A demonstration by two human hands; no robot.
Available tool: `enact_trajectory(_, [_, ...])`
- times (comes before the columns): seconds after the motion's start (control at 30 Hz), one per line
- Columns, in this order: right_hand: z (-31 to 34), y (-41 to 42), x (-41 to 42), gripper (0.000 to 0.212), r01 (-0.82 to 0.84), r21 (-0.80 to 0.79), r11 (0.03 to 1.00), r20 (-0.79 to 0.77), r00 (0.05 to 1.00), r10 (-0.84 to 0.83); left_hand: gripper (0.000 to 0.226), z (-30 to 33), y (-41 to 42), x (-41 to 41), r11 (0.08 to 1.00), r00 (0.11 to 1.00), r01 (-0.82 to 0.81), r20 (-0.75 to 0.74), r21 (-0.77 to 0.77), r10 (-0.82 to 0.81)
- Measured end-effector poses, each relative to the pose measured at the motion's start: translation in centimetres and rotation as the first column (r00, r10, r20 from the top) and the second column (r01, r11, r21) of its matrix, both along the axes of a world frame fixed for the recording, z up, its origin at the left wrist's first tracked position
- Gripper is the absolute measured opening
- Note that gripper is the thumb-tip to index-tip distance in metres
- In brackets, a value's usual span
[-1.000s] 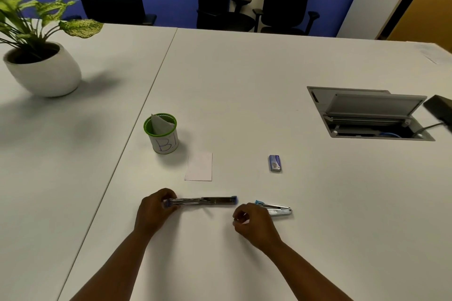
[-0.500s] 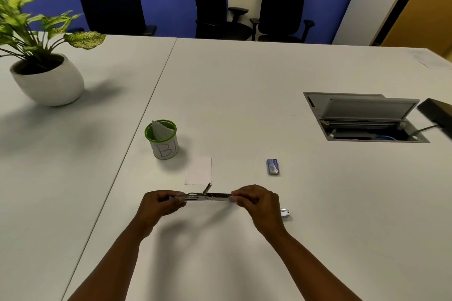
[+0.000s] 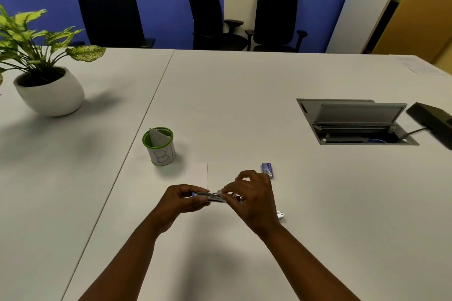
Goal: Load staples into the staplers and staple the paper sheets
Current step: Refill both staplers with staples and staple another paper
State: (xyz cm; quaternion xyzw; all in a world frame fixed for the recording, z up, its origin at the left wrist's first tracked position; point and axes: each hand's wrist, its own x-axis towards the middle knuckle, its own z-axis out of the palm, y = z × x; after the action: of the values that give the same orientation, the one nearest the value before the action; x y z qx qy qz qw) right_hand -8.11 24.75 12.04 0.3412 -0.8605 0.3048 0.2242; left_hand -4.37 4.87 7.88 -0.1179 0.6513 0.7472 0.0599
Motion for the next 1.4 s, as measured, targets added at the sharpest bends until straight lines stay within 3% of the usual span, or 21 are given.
enact_trajectory(0.3, [0.2, 0.7, -0.2, 0.014, -0.014, 0.031, 0.999, 0.077, 0.997, 0.011, 0.032, 0.8, 0.6, -0.3, 0.998, 0.998, 0.054, -0.021, 0.043, -0.053])
enact_trajectory(0.43, [0.4, 1.1, -0.8, 0.012, -0.098, 0.099, 0.99, 0.069, 0.993, 0.092, 0.02, 0.9, 0.6, -0.5, 0.997, 0.998, 0.064, -0.013, 0.032, -0.064])
enact_trajectory(0.7, [0.5, 1.5, -0.9, 0.01, -0.091, -0.053, 0.994, 0.245, 0.964, 0.101, 0.023, 1.5, 1.2, -0.9, 0.997, 0.997, 0.066, -0.032, 0.042, -0.065])
enact_trajectory(0.87, [0.7, 1.8, -1.0, 0.009, 0.0, -0.233, 0.972, 0.321, 0.944, 0.077, 0.018, 1.9, 1.5, -1.2, 0.997, 0.998, 0.057, -0.042, 0.048, -0.055])
enact_trajectory(1.07, [0.8, 1.8, -0.8, 0.009, -0.031, -0.2, 0.979, 0.272, 0.958, 0.085, 0.027, 2.1, 1.6, -1.4, 0.998, 0.998, 0.062, -0.035, 0.028, -0.061])
enact_trajectory(1.27, [0.7, 2.1, -0.6, 0.008, -0.043, -0.254, 0.966, 0.257, 0.96, 0.111, 0.026, 2.2, 1.6, -1.5, 0.997, 0.997, 0.07, -0.043, 0.026, -0.069])
enact_trajectory(1.4, [0.9, 2.3, -0.7, 0.008, -0.075, -0.2, 0.977, 0.225, 0.967, 0.12, 0.024, 2.0, 1.6, -1.7, 0.997, 0.996, 0.071, -0.047, 0.026, -0.07])
